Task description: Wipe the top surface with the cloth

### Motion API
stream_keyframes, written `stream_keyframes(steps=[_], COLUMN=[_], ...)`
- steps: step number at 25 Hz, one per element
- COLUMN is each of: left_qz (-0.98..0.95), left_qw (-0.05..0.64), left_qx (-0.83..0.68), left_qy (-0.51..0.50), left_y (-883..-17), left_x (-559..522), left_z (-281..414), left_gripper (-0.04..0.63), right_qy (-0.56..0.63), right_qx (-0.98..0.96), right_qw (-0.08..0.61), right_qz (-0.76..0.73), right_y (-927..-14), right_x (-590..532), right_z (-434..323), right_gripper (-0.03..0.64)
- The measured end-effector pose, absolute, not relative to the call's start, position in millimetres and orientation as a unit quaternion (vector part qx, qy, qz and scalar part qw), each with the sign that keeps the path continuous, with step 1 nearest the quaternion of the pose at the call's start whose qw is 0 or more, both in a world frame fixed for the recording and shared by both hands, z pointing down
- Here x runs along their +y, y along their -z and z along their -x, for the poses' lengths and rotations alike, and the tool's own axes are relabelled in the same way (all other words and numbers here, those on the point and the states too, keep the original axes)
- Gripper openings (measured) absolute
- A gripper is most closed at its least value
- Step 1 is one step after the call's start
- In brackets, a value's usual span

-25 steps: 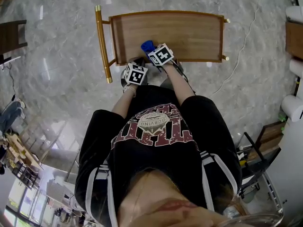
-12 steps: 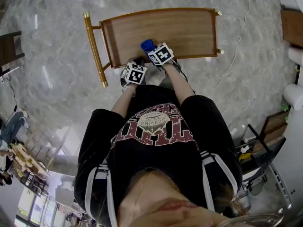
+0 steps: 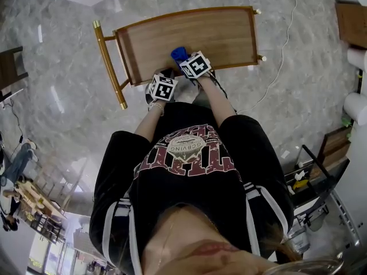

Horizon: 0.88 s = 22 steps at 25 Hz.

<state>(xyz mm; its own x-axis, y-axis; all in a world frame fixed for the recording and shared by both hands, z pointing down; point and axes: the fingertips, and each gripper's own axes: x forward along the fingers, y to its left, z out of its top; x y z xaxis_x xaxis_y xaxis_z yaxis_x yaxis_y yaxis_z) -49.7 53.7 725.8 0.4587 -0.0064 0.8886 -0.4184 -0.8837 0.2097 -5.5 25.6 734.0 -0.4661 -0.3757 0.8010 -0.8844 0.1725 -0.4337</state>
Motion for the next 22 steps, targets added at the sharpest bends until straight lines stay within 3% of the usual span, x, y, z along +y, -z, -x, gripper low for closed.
stream_keyframes(steps=[22], left_qz=[-0.833], left_qw=[0.178], left_qx=[-0.075], left_qy=[-0.518], left_y=[-728.6], left_x=[61.4], left_z=[1.3], left_gripper=[0.048], right_qy=[-0.487], right_qx=[-0.696], right_qw=[0.243], right_qz=[-0.468], right_y=[-734.0], right_x=[40.1], right_z=[-37.5], right_gripper=[0.055])
